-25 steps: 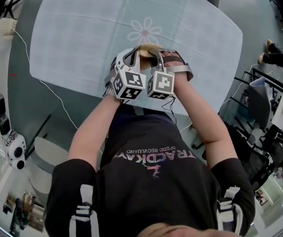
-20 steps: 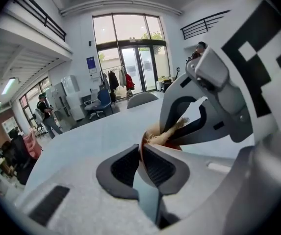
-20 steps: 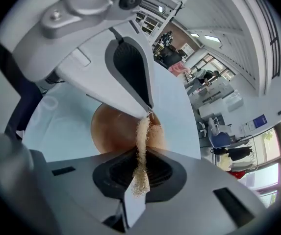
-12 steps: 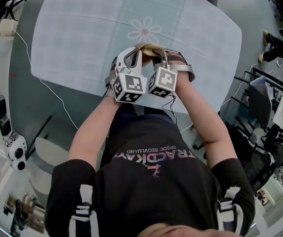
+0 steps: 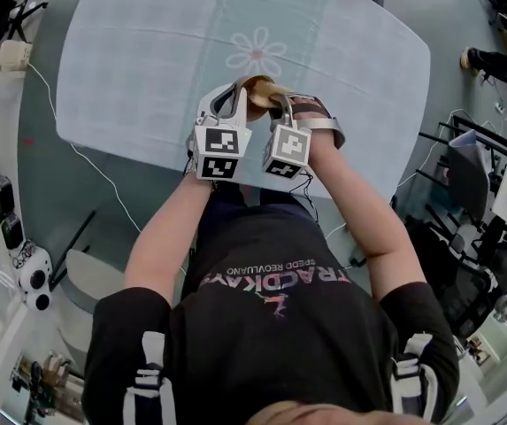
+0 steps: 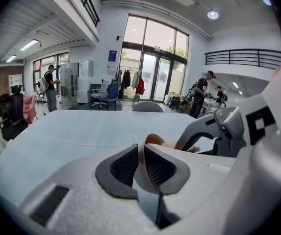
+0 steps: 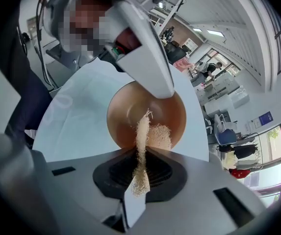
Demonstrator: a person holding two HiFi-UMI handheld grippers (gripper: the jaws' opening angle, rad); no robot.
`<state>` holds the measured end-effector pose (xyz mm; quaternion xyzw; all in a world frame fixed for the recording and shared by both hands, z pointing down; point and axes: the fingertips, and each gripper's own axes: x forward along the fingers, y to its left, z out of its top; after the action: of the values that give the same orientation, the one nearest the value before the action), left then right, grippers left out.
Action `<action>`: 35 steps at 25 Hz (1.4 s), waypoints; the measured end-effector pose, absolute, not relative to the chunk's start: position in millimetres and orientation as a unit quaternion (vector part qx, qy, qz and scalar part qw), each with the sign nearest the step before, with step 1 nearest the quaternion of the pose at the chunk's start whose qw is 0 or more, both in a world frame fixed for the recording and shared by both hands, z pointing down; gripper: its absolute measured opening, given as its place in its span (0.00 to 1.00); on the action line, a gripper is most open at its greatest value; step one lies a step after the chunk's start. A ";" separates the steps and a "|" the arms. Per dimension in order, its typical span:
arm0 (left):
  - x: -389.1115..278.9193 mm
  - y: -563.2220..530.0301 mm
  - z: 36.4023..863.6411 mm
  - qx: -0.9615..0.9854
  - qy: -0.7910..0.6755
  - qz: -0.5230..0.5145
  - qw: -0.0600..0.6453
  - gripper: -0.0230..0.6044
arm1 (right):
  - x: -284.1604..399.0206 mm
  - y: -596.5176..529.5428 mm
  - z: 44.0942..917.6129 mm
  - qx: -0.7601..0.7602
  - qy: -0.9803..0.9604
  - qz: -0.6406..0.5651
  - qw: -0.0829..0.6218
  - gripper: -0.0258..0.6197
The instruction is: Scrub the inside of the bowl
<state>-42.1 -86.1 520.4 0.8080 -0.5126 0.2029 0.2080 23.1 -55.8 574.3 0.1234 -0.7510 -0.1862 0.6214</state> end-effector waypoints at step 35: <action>-38.2 -76.1 514.7 0.800 -0.522 0.166 0.246 0.12 | 21.3 -27.7 572.7 0.069 -0.738 -0.203 0.640 0.09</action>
<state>-38.2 -76.1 514.7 0.7998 -0.5218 0.1664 0.2459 21.3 -27.7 572.7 0.0687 -0.7381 -0.2027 0.6398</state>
